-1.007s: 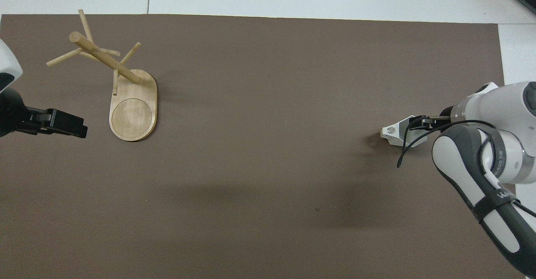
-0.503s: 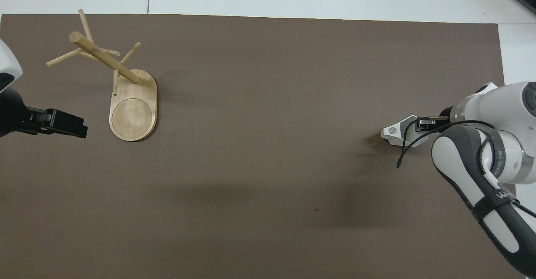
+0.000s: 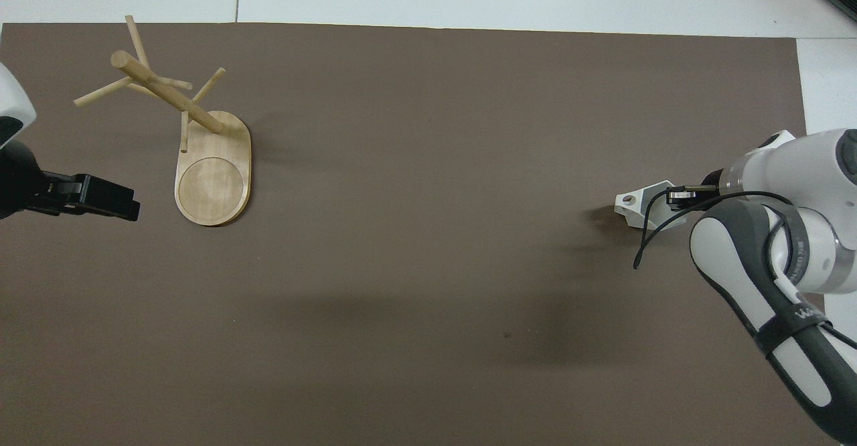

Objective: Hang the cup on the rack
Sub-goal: 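Close the right gripper on the white mug's rim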

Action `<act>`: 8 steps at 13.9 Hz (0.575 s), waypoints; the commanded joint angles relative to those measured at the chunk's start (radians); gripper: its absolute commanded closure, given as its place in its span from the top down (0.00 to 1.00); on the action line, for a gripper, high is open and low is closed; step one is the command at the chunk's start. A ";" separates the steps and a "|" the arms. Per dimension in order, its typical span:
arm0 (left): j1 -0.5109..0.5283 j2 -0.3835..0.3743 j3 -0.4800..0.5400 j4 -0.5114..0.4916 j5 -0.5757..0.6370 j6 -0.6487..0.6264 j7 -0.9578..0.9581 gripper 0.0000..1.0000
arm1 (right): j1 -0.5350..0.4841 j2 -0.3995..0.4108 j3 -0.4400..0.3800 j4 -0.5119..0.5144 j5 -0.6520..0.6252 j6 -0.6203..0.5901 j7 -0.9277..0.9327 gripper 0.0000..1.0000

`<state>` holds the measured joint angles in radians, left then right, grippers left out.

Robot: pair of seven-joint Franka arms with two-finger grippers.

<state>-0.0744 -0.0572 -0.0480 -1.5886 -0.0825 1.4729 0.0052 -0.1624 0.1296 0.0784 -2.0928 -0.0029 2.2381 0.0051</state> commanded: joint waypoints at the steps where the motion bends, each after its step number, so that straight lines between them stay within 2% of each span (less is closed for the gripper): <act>1: -0.001 -0.024 0.000 -0.022 0.017 -0.009 -0.010 1.00 | -0.005 -0.001 0.004 0.054 -0.008 -0.082 0.009 0.00; 4: -0.001 -0.024 0.000 -0.022 0.017 -0.009 -0.010 1.00 | -0.003 -0.010 0.012 0.161 -0.006 -0.216 0.006 0.00; 8: -0.001 -0.024 0.000 -0.022 0.017 -0.008 -0.010 1.00 | -0.005 -0.057 0.079 0.330 0.033 -0.374 0.012 0.00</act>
<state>-0.0744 -0.0572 -0.0480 -1.5886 -0.0825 1.4729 0.0052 -0.1615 0.0972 0.1296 -1.8389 0.0020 1.9414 0.0052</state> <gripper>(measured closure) 0.000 0.938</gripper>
